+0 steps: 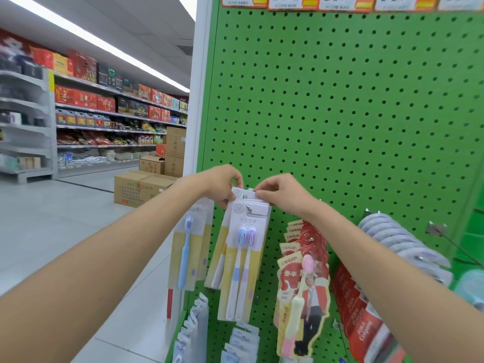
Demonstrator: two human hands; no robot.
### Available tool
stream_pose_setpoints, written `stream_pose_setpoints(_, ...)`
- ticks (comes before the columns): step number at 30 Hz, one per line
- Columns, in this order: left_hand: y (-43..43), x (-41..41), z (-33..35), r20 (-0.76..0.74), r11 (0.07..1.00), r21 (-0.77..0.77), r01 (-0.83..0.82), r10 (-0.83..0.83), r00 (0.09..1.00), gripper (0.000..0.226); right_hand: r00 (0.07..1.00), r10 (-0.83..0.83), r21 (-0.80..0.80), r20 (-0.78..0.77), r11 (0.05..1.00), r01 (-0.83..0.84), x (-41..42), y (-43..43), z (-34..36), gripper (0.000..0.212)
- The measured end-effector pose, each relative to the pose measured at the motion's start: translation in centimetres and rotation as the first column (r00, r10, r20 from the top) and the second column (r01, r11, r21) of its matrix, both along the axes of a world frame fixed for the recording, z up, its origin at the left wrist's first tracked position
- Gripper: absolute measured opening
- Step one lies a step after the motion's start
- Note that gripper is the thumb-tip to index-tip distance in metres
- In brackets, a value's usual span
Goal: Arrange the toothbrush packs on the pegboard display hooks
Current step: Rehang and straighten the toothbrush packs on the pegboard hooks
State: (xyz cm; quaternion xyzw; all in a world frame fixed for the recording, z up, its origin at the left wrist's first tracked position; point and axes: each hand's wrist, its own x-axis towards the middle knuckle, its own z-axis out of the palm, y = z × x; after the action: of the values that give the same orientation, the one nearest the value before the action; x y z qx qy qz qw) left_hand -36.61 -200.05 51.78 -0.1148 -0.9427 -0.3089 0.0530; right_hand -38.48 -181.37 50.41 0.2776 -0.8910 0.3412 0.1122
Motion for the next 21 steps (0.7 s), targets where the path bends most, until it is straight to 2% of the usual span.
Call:
stream_pose_setpoints(6,0.6,0.0,0.2,0.027,0.996,-0.019,0.087,-0.087,0.996,0.029,0.998,-0.041,0.065,-0.042,0.997,0.044,0.0,0.7,0.4,0.009)
stream_pose_setpoints(8,0.3,-0.5,0.3,-0.019,0.997,0.003,0.075,-0.075,0.997,0.033,0.998,-0.05,0.079,-0.039,0.995,0.053,0.1,1.3,0.5,0.01)
stream_pose_setpoints(10,0.1,-1.2,0.3,-0.103,0.999,0.018,0.044,-0.042,0.994,0.029,0.999,-0.038,0.065,-0.017,0.997,0.039,0.0,1.6,0.3,0.011)
stream_pose_setpoints(13,0.1,-2.2,-0.1,-0.172,0.999,-0.045,0.018,-0.025,0.985,0.023,0.999,-0.031,0.075,-0.019,0.997,0.033,-0.1,1.4,-0.2,0.013)
stream_pose_setpoints(21,0.8,-3.3,-0.5,-0.138,0.992,-0.109,0.055,-0.07,0.988,0.015,1.0,-0.014,0.051,-0.001,0.999,0.014,-0.4,1.5,-0.5,0.012)
